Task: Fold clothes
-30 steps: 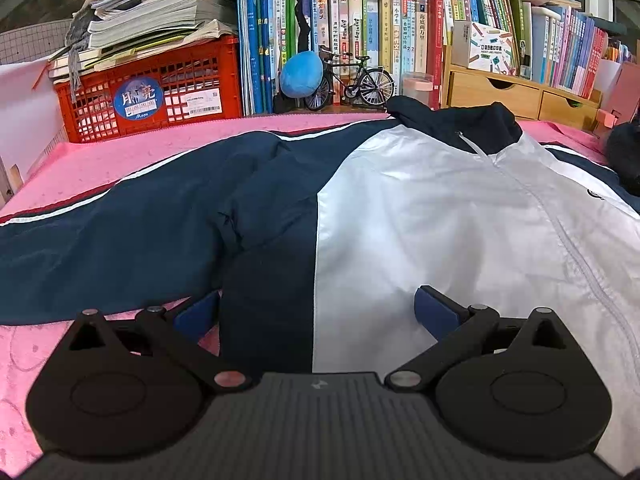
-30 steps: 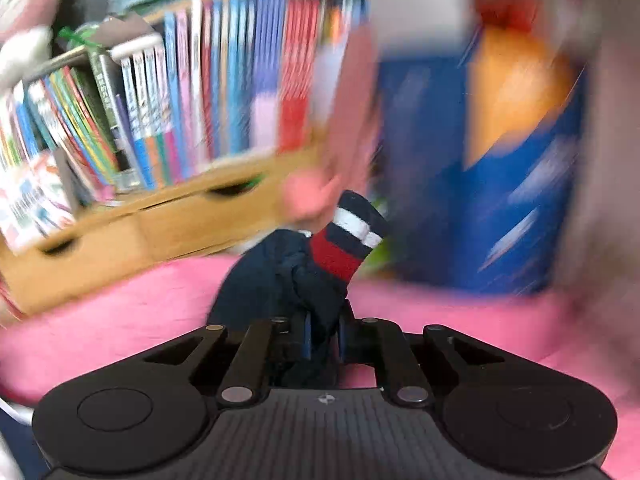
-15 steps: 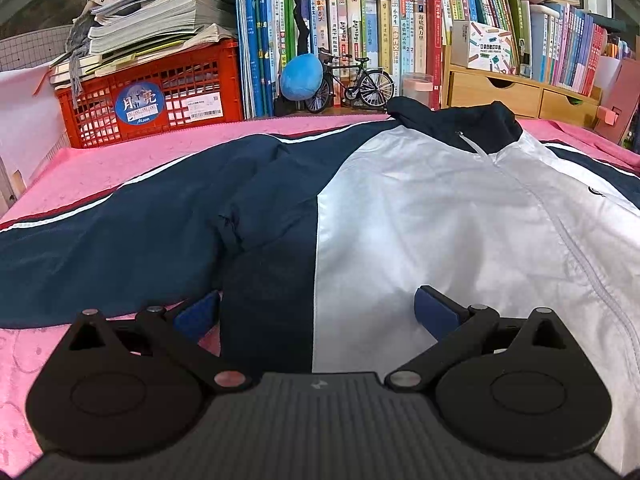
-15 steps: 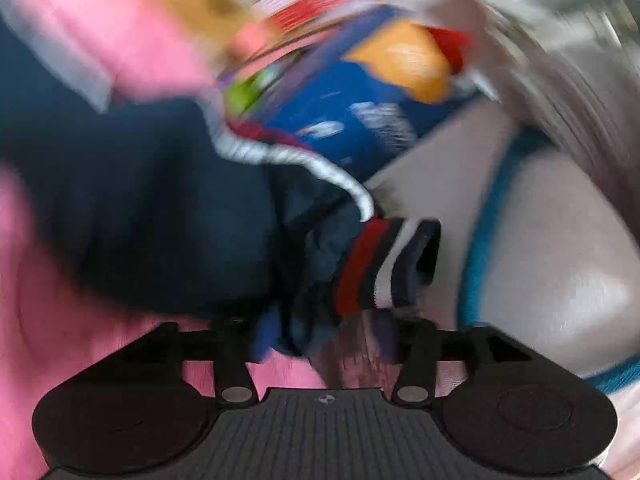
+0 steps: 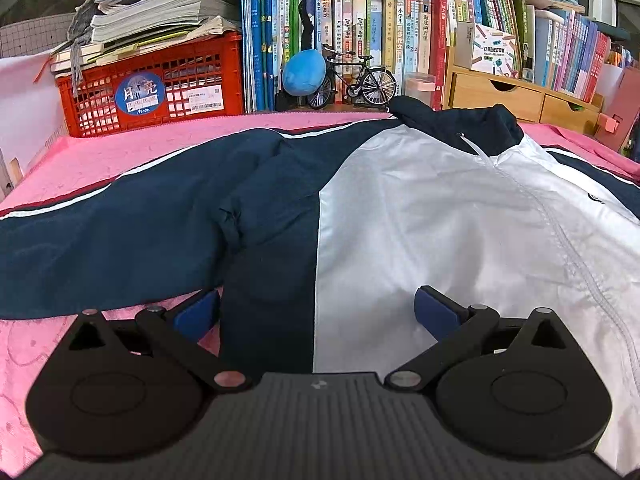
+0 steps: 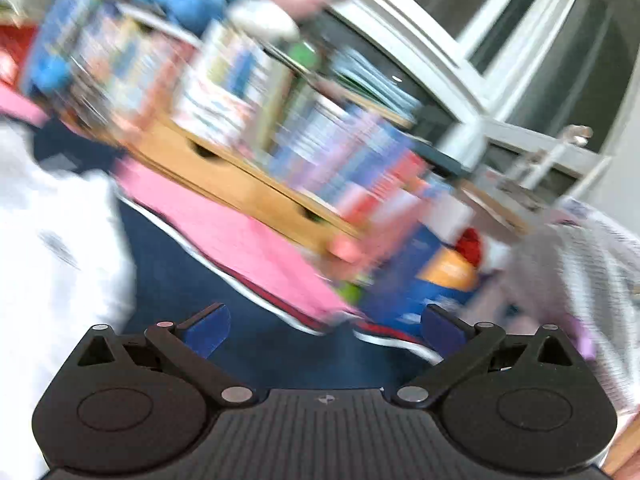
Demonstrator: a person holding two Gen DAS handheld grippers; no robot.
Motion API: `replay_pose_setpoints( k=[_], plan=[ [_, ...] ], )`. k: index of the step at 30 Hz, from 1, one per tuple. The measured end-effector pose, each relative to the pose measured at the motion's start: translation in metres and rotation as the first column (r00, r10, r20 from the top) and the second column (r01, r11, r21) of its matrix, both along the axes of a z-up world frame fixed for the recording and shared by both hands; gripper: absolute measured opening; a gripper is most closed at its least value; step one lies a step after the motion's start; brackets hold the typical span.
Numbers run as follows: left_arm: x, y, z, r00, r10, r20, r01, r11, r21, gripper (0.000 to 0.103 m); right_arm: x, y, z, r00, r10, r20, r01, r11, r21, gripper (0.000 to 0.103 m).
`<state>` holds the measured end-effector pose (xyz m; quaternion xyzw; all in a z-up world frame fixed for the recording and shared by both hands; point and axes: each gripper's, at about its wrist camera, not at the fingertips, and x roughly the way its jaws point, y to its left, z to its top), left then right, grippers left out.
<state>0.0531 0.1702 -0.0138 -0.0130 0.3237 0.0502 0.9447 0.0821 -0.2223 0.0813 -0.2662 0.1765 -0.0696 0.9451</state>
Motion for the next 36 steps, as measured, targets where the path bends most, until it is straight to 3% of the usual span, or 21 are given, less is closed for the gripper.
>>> replay_pose_setpoints(
  k=[2, 5, 9, 13, 17, 20, 23, 25, 26, 28, 31, 34, 36],
  plan=[
    [0.000, 0.000, 0.000, 1.000, 0.000, 0.000, 0.000, 1.000, 0.001, 0.103, -0.008, 0.025, -0.001, 0.993, 0.117, -0.027, -0.112, 0.984, 0.140, 0.103],
    [-0.001, 0.000, 0.000, 1.000, 0.001, 0.001, -0.001, 1.000, -0.001, 0.103, -0.009, 0.057, -0.007, 0.956, 0.284, -0.067, -0.242, 0.900, 0.363, 0.103],
    [-0.001, 0.000, 0.000, 1.000, 0.001, 0.002, -0.001, 1.000, -0.002, 0.103, 0.001, 0.098, -0.032, 0.908, 0.386, -0.165, -0.269, 0.837, 0.477, 0.103],
    [0.000, -0.001, 0.000, 1.000, 0.002, 0.002, -0.002, 1.000, -0.003, 0.103, 0.001, 0.124, -0.058, 0.879, 0.401, -0.260, -0.250, 0.849, 0.466, 0.103],
    [0.000, -0.001, -0.001, 1.000, 0.003, 0.003, -0.003, 1.000, -0.004, 0.103, -0.004, 0.117, -0.062, 0.890, 0.369, -0.268, -0.200, 0.845, 0.497, 0.103],
    [0.000, -0.001, -0.001, 1.000, 0.003, 0.003, -0.003, 1.000, -0.004, 0.103, -0.002, 0.093, -0.065, 0.910, 0.292, -0.293, -0.126, 0.871, 0.474, 0.103],
    [0.000, 0.000, -0.001, 1.000, 0.003, 0.004, -0.003, 1.000, -0.005, 0.103, 0.005, 0.055, -0.067, 0.947, 0.098, -0.306, 0.049, 0.897, 0.440, 0.103],
    [-0.001, 0.000, -0.001, 1.000, 0.003, 0.003, -0.003, 1.000, -0.005, 0.103, 0.010, 0.024, -0.064, 0.945, -0.081, -0.317, 0.217, 0.879, 0.424, 0.103],
    [-0.001, 0.000, -0.001, 1.000, 0.005, 0.000, -0.005, 1.000, -0.006, 0.103, 0.006, 0.012, -0.059, 0.943, -0.121, -0.311, 0.255, 0.863, 0.437, 0.102],
    [-0.003, 0.001, 0.000, 1.000, 0.010, -0.007, -0.010, 1.000, -0.007, 0.103, -0.016, -0.003, -0.044, 0.965, -0.112, -0.239, 0.215, 0.857, 0.468, 0.102],
    [-0.005, 0.001, 0.001, 1.000, 0.018, -0.018, -0.018, 1.000, -0.010, 0.103, -0.059, -0.007, -0.021, 0.992, -0.071, -0.105, 0.108, 0.908, 0.405, 0.103],
    [-0.017, -0.002, 0.004, 0.999, 0.025, -0.044, -0.026, 1.000, -0.012, 0.103, -0.105, -0.004, -0.006, 0.999, 0.023, -0.026, -0.013, 0.944, 0.330, 0.103],
    [-0.039, -0.011, 0.010, 0.998, 0.012, -0.070, -0.012, 1.000, -0.005, 0.103, -0.136, -0.001, -0.001, 0.995, 0.099, -0.003, -0.092, 0.939, 0.331, 0.103]
  ],
)
